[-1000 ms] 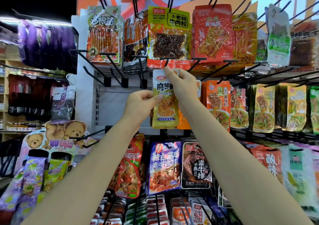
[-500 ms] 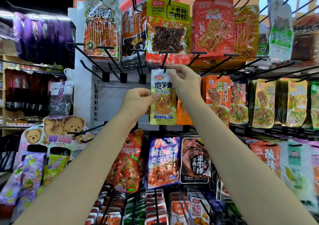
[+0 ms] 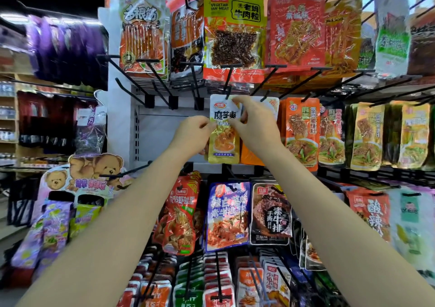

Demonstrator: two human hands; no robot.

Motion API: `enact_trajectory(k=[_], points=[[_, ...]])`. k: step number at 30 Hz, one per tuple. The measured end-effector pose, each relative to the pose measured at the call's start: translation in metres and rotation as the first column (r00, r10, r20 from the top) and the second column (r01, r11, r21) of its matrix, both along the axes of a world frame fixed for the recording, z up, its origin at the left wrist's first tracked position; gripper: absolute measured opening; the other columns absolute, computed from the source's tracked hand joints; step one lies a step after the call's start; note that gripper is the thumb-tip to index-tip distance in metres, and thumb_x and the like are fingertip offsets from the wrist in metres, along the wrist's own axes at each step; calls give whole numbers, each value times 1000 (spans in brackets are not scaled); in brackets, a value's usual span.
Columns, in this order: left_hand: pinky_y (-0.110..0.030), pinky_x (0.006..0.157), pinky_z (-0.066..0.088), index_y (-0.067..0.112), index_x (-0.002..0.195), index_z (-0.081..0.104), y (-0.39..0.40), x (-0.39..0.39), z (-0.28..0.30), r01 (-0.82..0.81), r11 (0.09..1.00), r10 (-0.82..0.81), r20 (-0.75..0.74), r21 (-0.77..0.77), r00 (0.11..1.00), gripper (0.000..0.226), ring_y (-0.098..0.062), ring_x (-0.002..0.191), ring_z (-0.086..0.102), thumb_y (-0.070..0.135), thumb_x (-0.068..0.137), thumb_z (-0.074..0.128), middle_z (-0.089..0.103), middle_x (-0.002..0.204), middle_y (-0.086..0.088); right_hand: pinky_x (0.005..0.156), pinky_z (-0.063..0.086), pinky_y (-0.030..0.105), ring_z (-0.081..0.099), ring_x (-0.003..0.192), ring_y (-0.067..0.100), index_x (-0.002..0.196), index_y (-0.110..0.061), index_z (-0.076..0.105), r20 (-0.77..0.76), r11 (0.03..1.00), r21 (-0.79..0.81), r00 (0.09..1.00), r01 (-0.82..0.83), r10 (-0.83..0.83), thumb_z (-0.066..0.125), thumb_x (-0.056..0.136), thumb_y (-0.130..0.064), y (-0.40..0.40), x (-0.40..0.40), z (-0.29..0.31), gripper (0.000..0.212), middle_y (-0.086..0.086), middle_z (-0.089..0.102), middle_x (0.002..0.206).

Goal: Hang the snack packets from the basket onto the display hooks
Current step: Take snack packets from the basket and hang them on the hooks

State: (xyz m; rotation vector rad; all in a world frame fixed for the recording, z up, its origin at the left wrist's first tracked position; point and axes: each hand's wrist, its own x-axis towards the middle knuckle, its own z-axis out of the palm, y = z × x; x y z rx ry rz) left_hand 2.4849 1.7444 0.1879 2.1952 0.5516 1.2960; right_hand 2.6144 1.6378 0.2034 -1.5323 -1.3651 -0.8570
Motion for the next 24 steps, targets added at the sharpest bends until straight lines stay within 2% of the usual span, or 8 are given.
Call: enact_trajectory(k=[3,5,7,9,12,15,20,24], points=[[-40,61,55,12,100,63,-3,-1,1,-96,991,104,-81,95,991,30,-30,71,69,38,105,48,69,83,-12,67,40,30,46,79,14,143,-19,50,21,1000,-17,1000,20,-20,67,96,-26,-4,-3,-1,50,-1,47,90],[-41,68,50,15,98,55,-9,-6,-2,-250,935,285,-110,253,952,33,-28,82,63,47,104,47,63,90,-3,61,38,26,46,75,12,141,-20,52,40,1000,5,999,11,-11,67,96,-26,-13,-7,-5,48,-1,49,88],[-40,72,46,16,110,52,-19,-12,-8,-344,844,392,-36,412,919,34,-26,95,57,49,103,46,55,104,-1,61,39,18,46,70,10,137,-23,56,60,998,55,998,-20,16,66,97,-29,-29,-10,-11,42,-1,53,87],[-40,74,48,15,120,54,-35,-16,-21,-328,784,313,121,528,942,37,-22,105,56,47,103,45,55,115,-2,62,42,22,49,67,9,131,-22,60,94,991,119,995,-55,44,65,97,-30,-54,-11,-24,35,0,56,89],[-32,76,45,13,122,59,-72,-10,-50,-193,756,52,237,626,970,38,-17,107,55,42,101,44,60,116,-1,67,47,24,55,72,12,123,-17,64,100,976,203,993,-83,64,63,98,-25,-108,-6,-60,26,0,59,92],[-30,89,44,9,121,62,-120,16,-98,29,750,-188,172,661,967,36,-20,108,57,35,102,46,63,115,-3,72,48,27,58,80,15,117,-11,66,59,978,207,998,-11,-1,58,100,-24,-173,7,-119,23,4,61,93],[-34,94,46,9,120,64,-198,99,-215,438,717,-448,-122,543,885,37,-22,111,59,36,103,45,65,118,-4,73,49,30,60,83,16,111,-8,68,-180,949,33,936,314,-303,55,98,-26,-286,52,-249,26,3,61,93],[-41,99,48,10,122,65,-257,169,-329,664,674,-527,-421,323,739,40,-23,117,58,39,102,45,65,122,-6,74,48,36,61,87,22,109,-12,68,-404,813,-238,706,532,-581,54,95,-34,-378,92,-374,30,1,62,93]])
